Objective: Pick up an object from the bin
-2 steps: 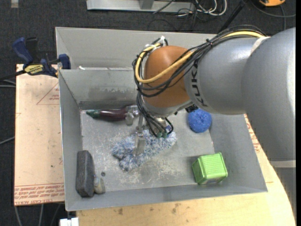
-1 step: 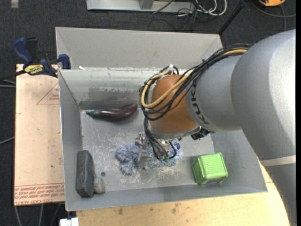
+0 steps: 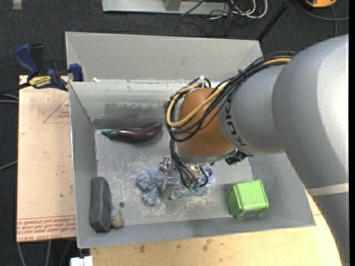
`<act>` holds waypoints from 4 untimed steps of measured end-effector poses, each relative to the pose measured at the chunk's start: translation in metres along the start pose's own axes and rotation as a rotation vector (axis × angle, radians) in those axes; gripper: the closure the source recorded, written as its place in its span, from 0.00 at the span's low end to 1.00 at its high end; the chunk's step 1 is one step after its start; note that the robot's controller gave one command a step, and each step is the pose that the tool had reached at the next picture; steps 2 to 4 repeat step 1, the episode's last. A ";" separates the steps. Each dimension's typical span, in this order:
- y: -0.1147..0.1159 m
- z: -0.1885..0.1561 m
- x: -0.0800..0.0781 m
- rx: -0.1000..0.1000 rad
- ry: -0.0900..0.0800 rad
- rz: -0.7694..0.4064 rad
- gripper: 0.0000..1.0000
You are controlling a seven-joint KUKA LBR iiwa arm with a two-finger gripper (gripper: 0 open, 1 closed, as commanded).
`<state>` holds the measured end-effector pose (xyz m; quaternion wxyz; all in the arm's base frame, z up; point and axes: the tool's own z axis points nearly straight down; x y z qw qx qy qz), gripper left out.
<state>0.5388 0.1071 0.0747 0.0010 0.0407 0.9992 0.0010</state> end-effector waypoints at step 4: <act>0.017 -0.139 0.002 0.001 0.000 -0.016 1.00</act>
Offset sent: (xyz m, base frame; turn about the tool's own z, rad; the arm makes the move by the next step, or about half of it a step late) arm 0.0000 0.0000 0.0000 0.0000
